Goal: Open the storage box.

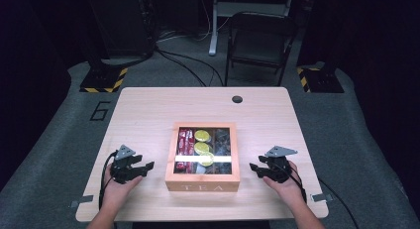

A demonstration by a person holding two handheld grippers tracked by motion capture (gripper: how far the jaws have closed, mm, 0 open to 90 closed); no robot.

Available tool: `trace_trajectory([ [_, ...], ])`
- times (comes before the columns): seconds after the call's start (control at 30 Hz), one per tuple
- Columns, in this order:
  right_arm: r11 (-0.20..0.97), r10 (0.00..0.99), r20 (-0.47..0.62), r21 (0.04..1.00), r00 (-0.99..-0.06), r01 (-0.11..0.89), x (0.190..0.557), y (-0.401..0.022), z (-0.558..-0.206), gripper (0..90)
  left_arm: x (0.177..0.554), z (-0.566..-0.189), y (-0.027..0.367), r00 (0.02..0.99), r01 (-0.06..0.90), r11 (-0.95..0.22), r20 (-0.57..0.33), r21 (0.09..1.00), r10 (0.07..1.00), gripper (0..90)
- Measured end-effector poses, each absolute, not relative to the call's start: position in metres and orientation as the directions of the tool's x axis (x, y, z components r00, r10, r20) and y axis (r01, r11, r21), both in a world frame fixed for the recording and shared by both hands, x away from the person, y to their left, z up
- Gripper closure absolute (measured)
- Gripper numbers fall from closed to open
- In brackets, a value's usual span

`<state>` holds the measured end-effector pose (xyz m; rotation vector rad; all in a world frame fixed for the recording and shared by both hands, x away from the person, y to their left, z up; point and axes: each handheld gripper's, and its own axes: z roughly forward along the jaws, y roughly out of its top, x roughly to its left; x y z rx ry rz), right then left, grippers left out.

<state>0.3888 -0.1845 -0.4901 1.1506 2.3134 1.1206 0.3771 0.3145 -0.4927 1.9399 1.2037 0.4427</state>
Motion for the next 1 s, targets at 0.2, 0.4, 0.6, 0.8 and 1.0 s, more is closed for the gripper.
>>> trace_trajectory([
  [0.2, 0.355, 0.773, 0.063, 0.781, -0.631, 0.514, 0.386, -0.185, -0.485, 46.8, 0.371, -0.486, 0.311, 0.498, 0.570, -0.223, -0.116, 0.791, 0.859, 37.9],
  [0.4, 0.360, 0.766, 0.044, 0.796, -0.641, 0.486, 0.379, -0.182, -0.476, 46.6, 0.368, -0.481, 0.303, 0.520, 0.551, -0.267, -0.075, 0.791, 0.851, 37.9],
  [0.6, 0.338, 0.749, 0.075, 0.811, -0.658, 0.478, 0.375, -0.177, -0.467, 46.3, 0.365, -0.476, 0.299, 0.535, 0.549, -0.277, -0.077, 0.788, 0.841, 37.9],
  [0.8, 0.375, 0.720, 0.050, 0.811, -0.692, 0.449, 0.373, -0.166, -0.458, 46.8, 0.362, -0.464, 0.298, 0.533, 0.554, -0.227, -0.132, 0.801, 0.836, 39.9],
  [1.0, 0.383, 0.700, 0.051, 0.814, -0.712, 0.436, 0.368, -0.156, -0.439, 47.5, 0.359, -0.448, 0.291, 0.548, 0.538, -0.231, -0.129, 0.810, 0.826, 39.8],
])
